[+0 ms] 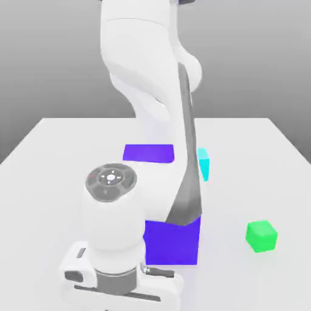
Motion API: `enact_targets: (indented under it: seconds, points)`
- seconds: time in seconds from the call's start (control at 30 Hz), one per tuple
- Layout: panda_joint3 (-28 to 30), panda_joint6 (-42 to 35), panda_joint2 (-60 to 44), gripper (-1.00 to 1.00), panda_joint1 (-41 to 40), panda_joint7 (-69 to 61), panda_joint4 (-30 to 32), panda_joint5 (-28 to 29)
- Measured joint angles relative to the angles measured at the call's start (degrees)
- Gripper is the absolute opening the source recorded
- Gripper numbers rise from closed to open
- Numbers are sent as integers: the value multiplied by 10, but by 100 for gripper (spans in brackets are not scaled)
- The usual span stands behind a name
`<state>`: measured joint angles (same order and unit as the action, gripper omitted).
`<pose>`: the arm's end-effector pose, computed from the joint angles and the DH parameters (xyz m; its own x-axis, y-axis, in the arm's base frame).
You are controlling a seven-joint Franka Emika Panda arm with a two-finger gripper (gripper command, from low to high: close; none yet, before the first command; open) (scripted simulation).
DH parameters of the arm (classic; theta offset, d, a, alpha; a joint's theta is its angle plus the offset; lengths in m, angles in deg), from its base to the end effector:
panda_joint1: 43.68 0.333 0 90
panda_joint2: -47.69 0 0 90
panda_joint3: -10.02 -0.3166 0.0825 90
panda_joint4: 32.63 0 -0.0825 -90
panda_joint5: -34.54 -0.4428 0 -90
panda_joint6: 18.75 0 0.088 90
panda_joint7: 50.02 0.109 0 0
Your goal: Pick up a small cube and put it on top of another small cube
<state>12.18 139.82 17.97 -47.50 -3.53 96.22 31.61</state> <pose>0.5518 -0.0620 0.0762 0.5748 -0.8183 0.0005 -0.8183 -0.5748 -0.0006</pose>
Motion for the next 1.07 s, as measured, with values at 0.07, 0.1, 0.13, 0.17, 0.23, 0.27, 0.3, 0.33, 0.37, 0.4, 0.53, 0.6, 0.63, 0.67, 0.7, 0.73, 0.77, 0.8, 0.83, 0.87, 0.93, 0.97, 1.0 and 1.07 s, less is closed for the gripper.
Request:
enact_targets:
  seconds: [0.07,0.1,0.13,0.17,0.23,0.27,0.3,0.33,0.37,0.4,0.53,0.6,0.63,0.67,0.7,0.73,0.77,0.8,0.83,0.87,0.93,0.97,1.0,1.07]
  points:
    - [-1,0,0,-100,-1,0,0,1]
    - [0,-11,13,-100,0,1,3,2]
    - [2,-24,31,-100,1,2,7,3]
    - [3,-39,50,-100,2,3,11,5]
    - [-2,-62,87,-100,9,-4,25,10]
    - [-16,-65,103,-100,18,-21,39,16]
    - [-31,-66,119,-100,27,-40,53,21]
    - [-48,-66,134,-100,36,-60,68,26]
    - [-65,-66,149,-100,45,-81,83,30]
    - [-82,-66,163,-100,54,-102,98,33]
    - [-147,-65,219,-100,92,-195,157,36]
    - [-177,-64,248,-100,122,-246,186,30]
    - [-191,-63,264,-100,148,-274,201,26]
    - [-204,-63,281,-100,171,-306,218,20]
    - [-207,-63,298,-100,205,-338,236,14]
    - [-214,-63,317,-100,233,-372,253,7]
    - [-214,-54,317,-100,242,-384,262,11]
    - [-211,-40,306,-100,240,-384,266,22]
    - [-209,-23,289,-100,236,-377,267,36]
    - [-207,-5,270,-100,233,-367,267,54]
    - [-192,32,229,-100,241,-338,266,96]
    - [-184,46,213,100,246,-326,265,112]
    - [-184,46,213,100,246,-326,265,112]
    - [-184,46,213,100,246,-326,265,112]
